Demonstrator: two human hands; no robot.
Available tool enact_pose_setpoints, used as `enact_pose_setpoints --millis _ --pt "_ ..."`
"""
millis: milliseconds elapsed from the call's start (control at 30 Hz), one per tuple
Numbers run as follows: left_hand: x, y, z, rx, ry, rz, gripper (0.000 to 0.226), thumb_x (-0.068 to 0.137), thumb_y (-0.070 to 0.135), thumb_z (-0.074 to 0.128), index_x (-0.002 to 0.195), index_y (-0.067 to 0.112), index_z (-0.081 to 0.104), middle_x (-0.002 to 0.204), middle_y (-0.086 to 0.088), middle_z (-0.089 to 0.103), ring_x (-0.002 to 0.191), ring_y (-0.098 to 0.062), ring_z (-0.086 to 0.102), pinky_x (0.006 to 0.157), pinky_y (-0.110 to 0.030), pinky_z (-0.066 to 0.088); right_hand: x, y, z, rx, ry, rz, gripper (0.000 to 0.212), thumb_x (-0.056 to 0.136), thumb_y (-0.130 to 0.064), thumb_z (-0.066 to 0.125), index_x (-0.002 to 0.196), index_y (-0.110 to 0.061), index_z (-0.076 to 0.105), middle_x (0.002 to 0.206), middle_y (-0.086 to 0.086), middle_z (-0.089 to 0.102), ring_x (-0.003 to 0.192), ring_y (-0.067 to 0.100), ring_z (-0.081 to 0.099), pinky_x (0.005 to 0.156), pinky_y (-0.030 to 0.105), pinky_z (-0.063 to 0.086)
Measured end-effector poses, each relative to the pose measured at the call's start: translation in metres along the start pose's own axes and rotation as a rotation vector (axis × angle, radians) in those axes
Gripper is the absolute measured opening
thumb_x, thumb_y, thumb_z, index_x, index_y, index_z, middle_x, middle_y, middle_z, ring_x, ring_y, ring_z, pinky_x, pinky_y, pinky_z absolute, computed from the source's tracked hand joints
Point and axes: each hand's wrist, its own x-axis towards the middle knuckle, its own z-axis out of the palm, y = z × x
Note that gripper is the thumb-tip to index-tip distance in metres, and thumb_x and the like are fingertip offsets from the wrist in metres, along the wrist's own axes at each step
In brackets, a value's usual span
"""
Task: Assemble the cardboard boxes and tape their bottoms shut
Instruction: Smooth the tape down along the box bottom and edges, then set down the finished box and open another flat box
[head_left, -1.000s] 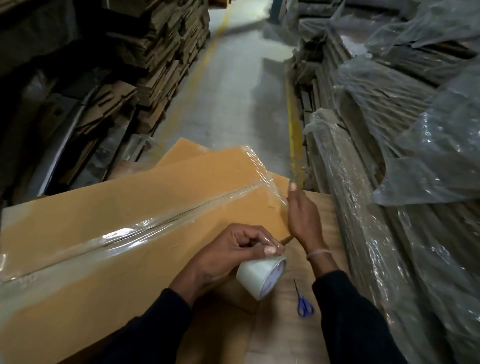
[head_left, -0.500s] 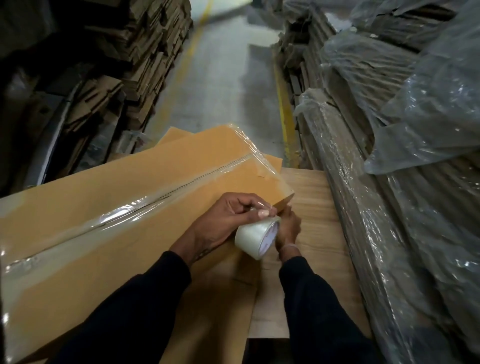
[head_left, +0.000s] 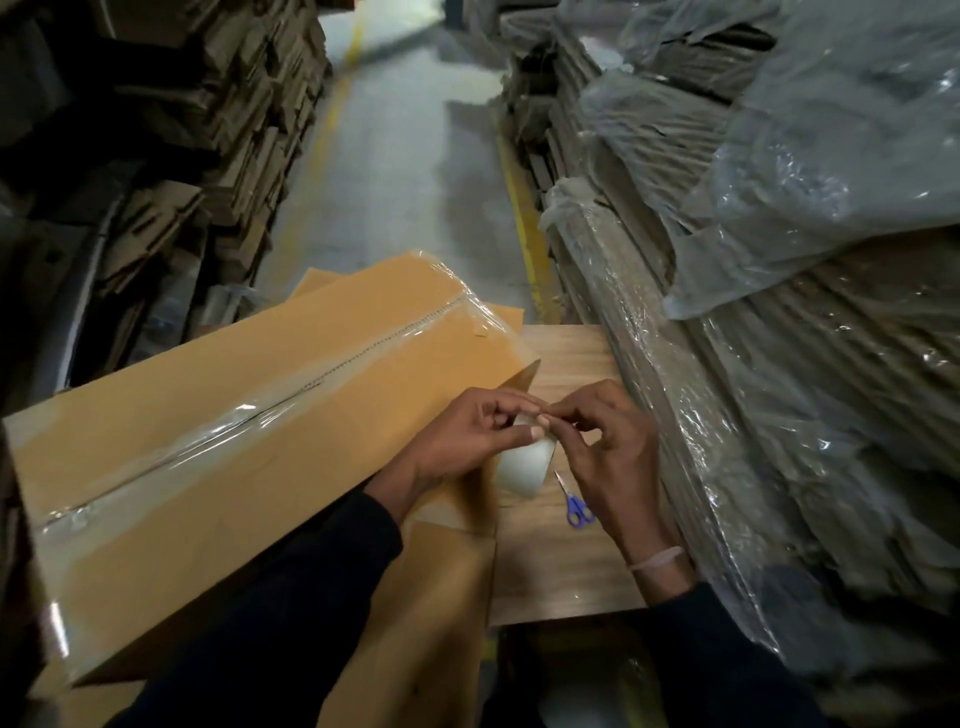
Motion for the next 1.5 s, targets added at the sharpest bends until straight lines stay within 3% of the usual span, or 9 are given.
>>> enact_pose_setpoints --millis 233,467,567,700,867,1067,1233,1367,1500 --pt "0.004 0.004 0.009 -0.305 0.115 -0.069 0.036 0.105 0.026 0.061 0.12 -0.004 0.075 0.131 -0.014 0.072 0.128 -0.028 0.065 0.114 -0.048 0.047 -0.006 0.009 -0.019 -0.237 -0.09 -0.269 0.016 0.097 -0.019 0.078 0.112 -0.013 0.082 0.108 0.003 0.068 0.1 0.027 0.062 0.08 0.037 0.052" --pt "0.016 -0.008 0.016 -0.062 0.133 0.068 0.03 0.098 0.005 0.071 0.129 0.006 0.074 0.137 -0.001 0.069 0.14 -0.018 0.056 0.119 -0.041 0.044 -0.01 0.011 -0.009 0.524 0.114 0.505 0.018 0.089 -0.006 0.084 0.106 -0.006 0.08 0.105 0.009 0.076 0.097 0.021 0.074 0.086 0.037 0.062" --pt "0.024 -0.01 0.02 -0.025 0.15 0.114 0.032 0.098 0.005 0.072 0.129 0.008 0.073 0.139 0.0 0.067 0.144 -0.016 0.051 0.118 -0.036 0.044 -0.003 0.019 -0.01 0.642 0.14 0.695 0.028 0.086 -0.002 0.084 0.11 -0.002 0.07 0.092 0.006 0.075 0.081 0.012 0.07 0.073 0.026 0.059" --pt "0.037 -0.011 0.022 0.05 0.139 0.108 0.041 0.092 0.007 0.078 0.132 0.009 0.072 0.145 0.003 0.062 0.136 -0.014 0.058 0.113 -0.038 0.05 0.008 0.048 -0.019 0.624 -0.073 0.752 0.008 0.092 -0.008 0.08 0.098 -0.01 0.076 0.083 0.002 0.077 0.075 0.011 0.067 0.071 0.024 0.056" --pt "0.049 -0.015 0.004 0.559 0.171 0.127 0.055 0.085 0.025 0.088 0.136 0.017 0.07 0.153 0.012 0.051 0.119 -0.005 0.063 0.103 -0.03 0.055 0.024 0.101 -0.008 0.472 -0.063 0.808 0.009 0.09 -0.005 0.081 0.089 -0.013 0.076 0.085 0.004 0.078 0.075 0.01 0.069 0.069 0.026 0.056" --pt "0.039 -0.035 -0.031 1.028 0.203 0.28 0.043 0.088 0.024 0.078 0.13 0.013 0.072 0.145 -0.008 0.06 0.132 -0.026 0.05 0.109 -0.042 0.044 0.037 0.19 0.043 -0.246 -0.152 0.743 0.011 0.087 -0.013 0.08 0.096 -0.018 0.082 0.111 0.007 0.08 0.107 0.03 0.073 0.085 0.025 0.049" --pt "0.034 -0.053 -0.038 1.035 0.129 0.275 0.04 0.09 0.006 0.064 0.13 0.006 0.07 0.15 -0.018 0.053 0.141 -0.031 0.048 0.123 -0.059 0.032 0.022 0.209 0.071 -0.561 -0.458 0.658 0.01 0.092 -0.012 0.07 0.098 -0.014 0.079 0.105 0.012 0.077 0.102 0.036 0.071 0.081 0.032 0.053" --pt "0.04 -0.057 -0.03 1.01 0.152 0.287 0.045 0.099 0.01 0.036 0.125 0.002 0.072 0.146 -0.023 0.055 0.14 -0.037 0.051 0.126 -0.06 0.023 0.008 0.221 0.083 -0.541 -0.455 0.668 0.01 0.091 -0.009 0.069 0.086 -0.015 0.075 0.094 0.005 0.075 0.091 0.029 0.072 0.081 0.034 0.059" --pt "0.053 -0.055 -0.024 0.999 0.195 0.289 0.035 0.097 -0.002 0.05 0.124 0.002 0.073 0.145 -0.024 0.056 0.139 -0.039 0.051 0.125 -0.061 0.022 0.002 0.212 0.077 -0.474 -0.399 0.698 0.022 0.098 -0.01 0.059 0.102 -0.019 0.079 0.105 0.008 0.077 0.1 0.028 0.072 0.09 0.032 0.057"
